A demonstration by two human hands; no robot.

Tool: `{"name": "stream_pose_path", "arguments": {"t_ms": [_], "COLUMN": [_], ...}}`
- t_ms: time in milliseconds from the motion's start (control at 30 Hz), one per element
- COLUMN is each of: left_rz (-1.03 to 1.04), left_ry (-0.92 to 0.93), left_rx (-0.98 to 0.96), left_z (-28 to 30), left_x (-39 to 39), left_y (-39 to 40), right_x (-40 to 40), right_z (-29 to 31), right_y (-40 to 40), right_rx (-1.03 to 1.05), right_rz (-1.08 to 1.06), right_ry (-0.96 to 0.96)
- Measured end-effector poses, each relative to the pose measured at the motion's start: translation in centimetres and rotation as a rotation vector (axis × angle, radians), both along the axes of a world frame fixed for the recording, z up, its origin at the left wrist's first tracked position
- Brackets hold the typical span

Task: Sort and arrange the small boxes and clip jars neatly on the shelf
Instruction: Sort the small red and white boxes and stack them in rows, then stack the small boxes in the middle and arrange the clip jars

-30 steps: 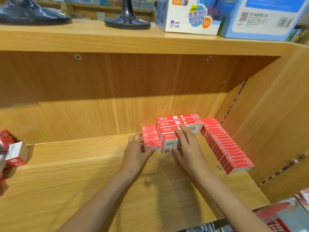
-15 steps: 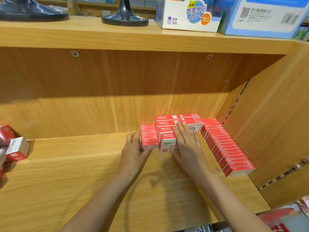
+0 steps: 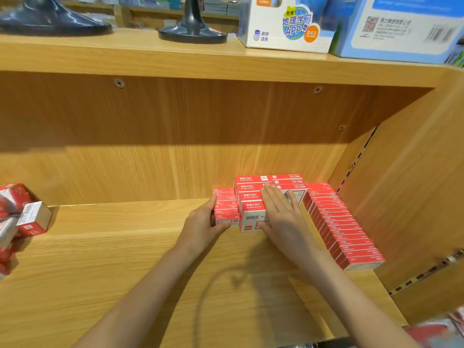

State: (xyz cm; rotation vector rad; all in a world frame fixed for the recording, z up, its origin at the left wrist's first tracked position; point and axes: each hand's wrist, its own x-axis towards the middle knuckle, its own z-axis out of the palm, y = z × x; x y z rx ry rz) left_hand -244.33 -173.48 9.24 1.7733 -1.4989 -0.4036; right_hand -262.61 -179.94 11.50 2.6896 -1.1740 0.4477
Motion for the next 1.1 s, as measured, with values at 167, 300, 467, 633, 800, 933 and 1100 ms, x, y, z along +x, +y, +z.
{"name": "stream_pose_path", "arguments": {"t_ms": [167,300,467,633,800,933,1100], "left_rz": [-0.09,0.07,0.245,0.303,0.329,0.372,0.357], "left_ry": [0.11,0.091,-0.019,-0.091,-0.255,-0.474,-0.627], "left_rx": [0.03,-0.083,-0.213,-0.211,-0.201,-0.14,0.097], "left_z": [-0.6,-0.3,0.3,1.6,3.1,4.6,4.0], "left_x": [0.9,1.9,4.3,8.2,14.6,20.9,27.2], "left_y": [0.1,2.3,5.8,9.3,15.1,21.1,25.7], "right_x": [-0.6,-0.2,3.2,9.6,18.0,25.3,34.1], "right_z": [1.7,2.7,3.1,2.9,2.6,1.4,-0.3], "right_y": [0.1,0.5,1.9,4.7,8.9,13.1,16.0], "right_rx": [0.198,0.219,0.133,0.238,0.443,0.725,0.742], "right_rz": [0.107,0.139,0.217,0.286,0.324,0.399,0.501], "right_ry": [-0.061,-0.237,-0.362,-0.328,-0.283,-0.278,-0.161]}}
